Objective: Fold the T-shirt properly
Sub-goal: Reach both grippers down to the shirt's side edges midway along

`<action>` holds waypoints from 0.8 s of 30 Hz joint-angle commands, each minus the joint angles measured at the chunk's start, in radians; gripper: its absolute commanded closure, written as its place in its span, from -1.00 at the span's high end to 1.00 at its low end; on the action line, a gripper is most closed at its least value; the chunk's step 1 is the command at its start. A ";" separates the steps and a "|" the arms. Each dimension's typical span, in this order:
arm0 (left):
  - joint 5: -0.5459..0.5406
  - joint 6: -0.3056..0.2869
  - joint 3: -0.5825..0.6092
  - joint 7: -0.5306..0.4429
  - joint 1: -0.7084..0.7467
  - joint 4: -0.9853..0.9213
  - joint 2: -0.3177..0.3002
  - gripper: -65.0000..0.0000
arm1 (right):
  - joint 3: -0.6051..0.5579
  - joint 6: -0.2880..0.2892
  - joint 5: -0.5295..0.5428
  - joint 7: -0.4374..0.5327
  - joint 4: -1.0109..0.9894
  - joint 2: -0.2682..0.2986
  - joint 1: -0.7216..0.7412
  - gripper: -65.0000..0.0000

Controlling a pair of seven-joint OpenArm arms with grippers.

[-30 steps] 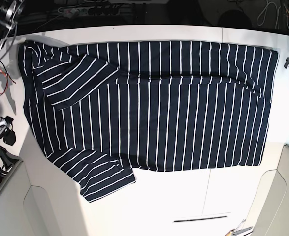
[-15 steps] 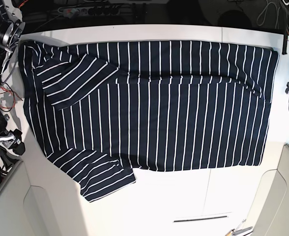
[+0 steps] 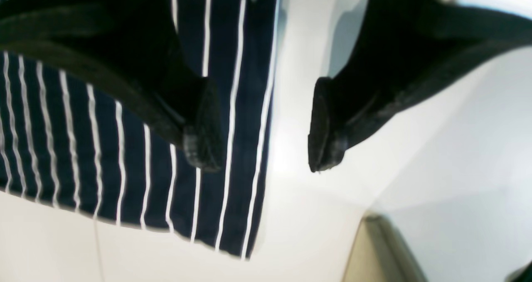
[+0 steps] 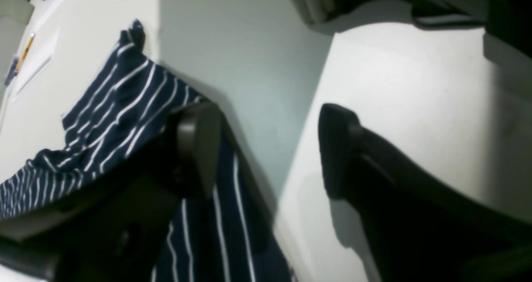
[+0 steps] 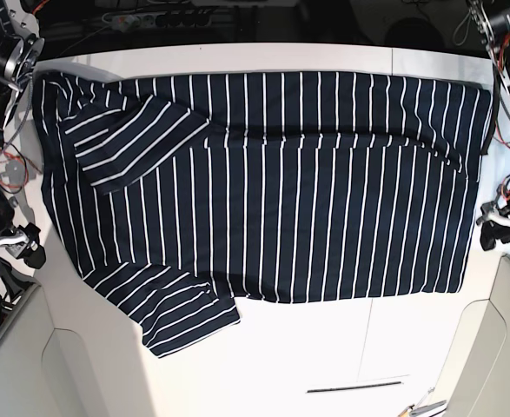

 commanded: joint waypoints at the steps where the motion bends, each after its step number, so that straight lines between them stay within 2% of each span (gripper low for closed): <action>1: -0.006 -0.005 0.007 -0.037 -0.039 -0.023 -0.024 0.12 | 0.002 0.011 0.009 0.024 0.015 0.022 0.026 0.14; 5: 0.050 -0.004 0.066 -0.125 -0.118 -0.162 -0.024 0.12 | 0.002 0.011 0.001 0.024 0.014 0.022 0.026 0.14; 12: 0.088 -0.002 0.150 -0.204 -0.223 -0.332 -0.020 0.12 | 0.002 0.011 0.000 0.023 0.014 0.018 0.026 0.14; 13: 0.105 0.013 0.155 -0.215 -0.231 -0.348 -0.019 0.12 | 0.002 0.011 0.000 0.023 0.014 0.015 0.026 0.14; 15: 0.125 0.032 0.165 -0.229 -0.247 -0.378 -0.016 0.12 | 0.002 0.011 -0.007 0.023 0.014 0.007 0.026 0.14; 24: 0.126 0.033 0.184 -0.257 -0.253 -0.446 -0.007 0.12 | -0.019 0.011 -0.038 0.024 0.012 -0.048 0.024 0.14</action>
